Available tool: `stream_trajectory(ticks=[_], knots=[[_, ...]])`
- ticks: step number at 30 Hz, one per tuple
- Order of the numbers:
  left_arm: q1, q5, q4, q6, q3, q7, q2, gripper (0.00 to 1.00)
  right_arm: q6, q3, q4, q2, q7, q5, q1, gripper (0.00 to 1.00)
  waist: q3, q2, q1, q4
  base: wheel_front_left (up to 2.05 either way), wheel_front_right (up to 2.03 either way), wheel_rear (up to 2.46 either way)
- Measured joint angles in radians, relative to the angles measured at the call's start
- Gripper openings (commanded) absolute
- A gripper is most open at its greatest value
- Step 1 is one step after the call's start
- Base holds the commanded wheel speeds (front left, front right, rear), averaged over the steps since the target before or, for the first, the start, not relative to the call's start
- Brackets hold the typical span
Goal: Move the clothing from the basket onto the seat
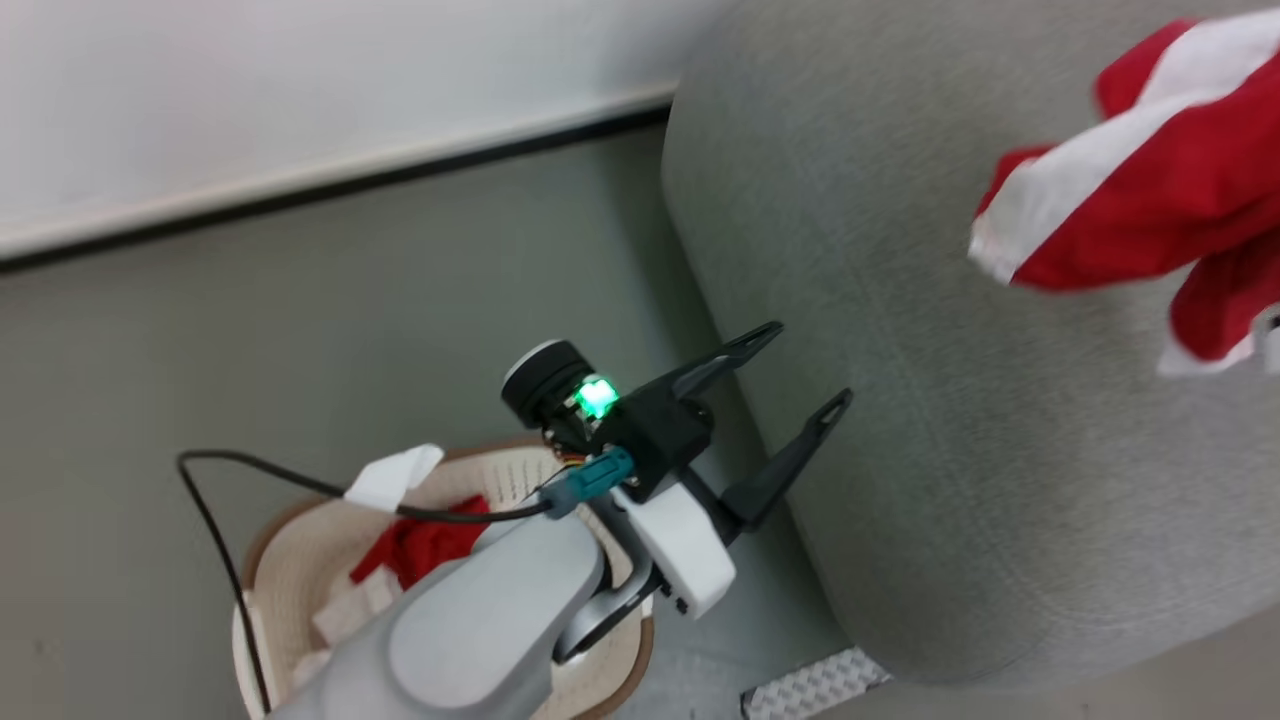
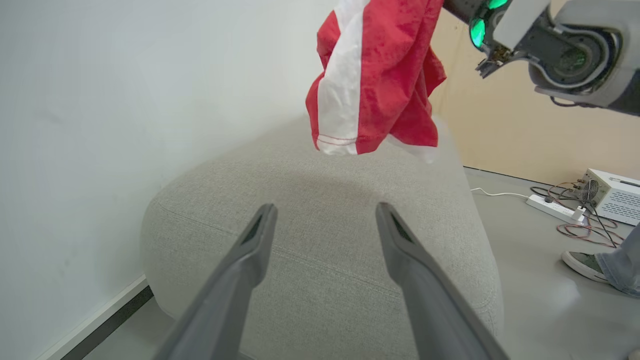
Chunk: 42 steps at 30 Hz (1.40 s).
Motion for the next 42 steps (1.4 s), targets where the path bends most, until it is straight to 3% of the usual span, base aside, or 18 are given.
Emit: stream_trajectory(ticks=[6, 14, 21, 26, 27, 30, 31, 32, 42], knots=[[-0.071, 0.025, 0.013, -0.022, -0.033, -0.005, -0.032, 1.0, 0.0, -0.075, 0.039, -0.031, 0.0, 0.003, -0.075, 0.0, 0.128, 0.0, 0.0001, 0.048, 0.0, 0.0, 0.0], [-0.16, 0.06, 0.04, -0.049, -0.068, -0.013, -0.048, 1.0, 0.0, -0.079, 0.179, -0.126, 0.0, 0.034, -0.218, 0.0, 0.289, 0.0, 0.0, 0.103, 0.0, 0.0, 0.0], [-0.188, 0.06, 0.066, -0.056, -0.078, -0.031, -0.063, 1.0, 0.0, -0.044, 0.315, -0.212, 0.015, 0.053, -0.293, 0.0, 0.373, 0.0, 0.0, 0.155, 0.0, 0.0, 0.0], [-0.199, 0.058, 0.083, -0.059, -0.074, -0.042, -0.069, 1.0, 0.0, 0.027, 0.414, -0.24, 0.125, 0.088, -0.318, 0.0, 0.392, 0.0, 0.0, 0.185, 0.0, 0.0, 0.0], [-0.201, 0.058, 0.085, -0.059, -0.074, -0.045, -0.07, 1.0, 0.0, 0.051, 0.426, -0.247, 0.157, 0.095, -0.322, 0.17, 0.393, 0.0, 0.0, 0.189, 0.0, 0.0, 0.0], [-0.204, 0.058, 0.092, -0.06, -0.071, -0.047, -0.074, 1.0, 0.0, 0.095, 0.449, -0.265, 0.205, 0.126, -0.328, 0.49, 0.385, 0.0, 0.0, 0.195, 0.0, 0.0, 0.0], [-0.204, 0.058, 0.094, -0.06, -0.07, -0.048, -0.076, 1.0, 0.0, 0.108, 0.46, -0.272, 0.228, 0.136, -0.329, 0.84, 0.38, 0.0, -0.0001, 0.195, 0.0, 0.0, 0.0], [-0.203, 0.056, 0.096, -0.061, -0.069, -0.048, -0.078, 1.0, 0.0, 0.117, 0.469, -0.275, 0.244, 0.149, -0.329, 1.0, 0.374, 0.0, -0.0001, 0.196, 0.0, 0.0, 0.0], [-0.161, 0.048, 0.113, -0.062, -0.05, -0.053, -0.086, 1.0, 0.0, 0.211, 0.524, -0.293, 0.293, 0.203, -0.311, 1.0, 0.281, 0.0, -0.0001, 0.184, 0.0, 0.0, 0.0]])
